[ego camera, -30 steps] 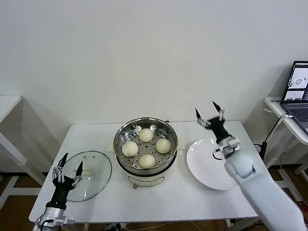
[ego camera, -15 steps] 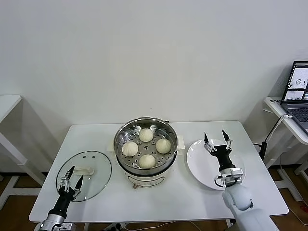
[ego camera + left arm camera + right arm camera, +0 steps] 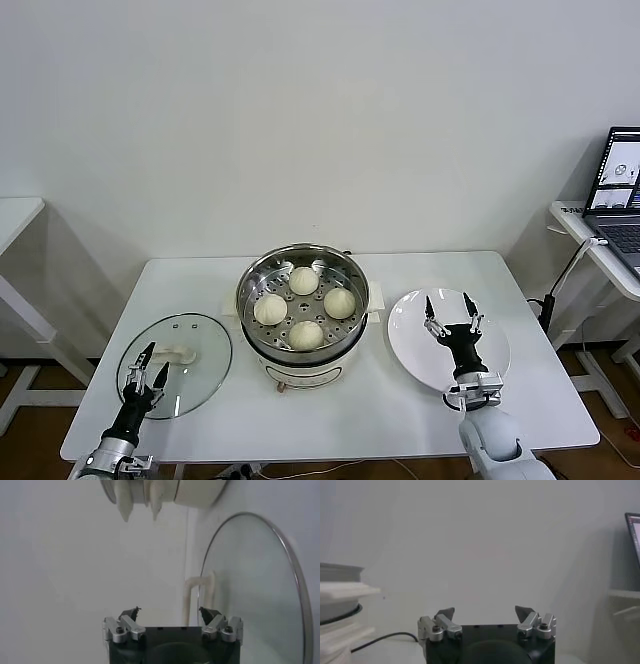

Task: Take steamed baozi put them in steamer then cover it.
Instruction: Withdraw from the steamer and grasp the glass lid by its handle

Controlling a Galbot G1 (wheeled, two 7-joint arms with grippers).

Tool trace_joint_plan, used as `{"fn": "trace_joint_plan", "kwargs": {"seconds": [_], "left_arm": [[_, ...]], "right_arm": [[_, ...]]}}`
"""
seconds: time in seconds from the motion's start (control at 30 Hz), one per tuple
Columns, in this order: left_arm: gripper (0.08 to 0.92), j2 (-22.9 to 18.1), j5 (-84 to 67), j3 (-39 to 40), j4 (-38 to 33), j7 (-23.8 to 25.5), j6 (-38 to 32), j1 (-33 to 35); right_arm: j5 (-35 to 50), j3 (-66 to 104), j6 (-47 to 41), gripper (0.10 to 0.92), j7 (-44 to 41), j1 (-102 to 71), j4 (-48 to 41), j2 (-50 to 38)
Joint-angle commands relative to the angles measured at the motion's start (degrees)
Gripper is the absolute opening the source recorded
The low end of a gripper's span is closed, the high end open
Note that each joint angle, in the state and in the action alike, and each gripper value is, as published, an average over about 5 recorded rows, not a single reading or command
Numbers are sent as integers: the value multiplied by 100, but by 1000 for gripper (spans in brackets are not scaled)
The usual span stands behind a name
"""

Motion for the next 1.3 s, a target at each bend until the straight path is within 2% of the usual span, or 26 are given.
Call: {"fn": "trace_joint_plan", "kwargs": {"seconds": [0.03, 1.3], "left_arm": [[823, -17, 172, 86, 111, -45, 87, -195], [806, -140, 310, 352, 663, 40, 479, -913]], "right_arm": [[-149, 92, 29, 823, -9, -134, -36, 172], [-484, 50, 82, 823, -33, -258, -69, 305]]}}
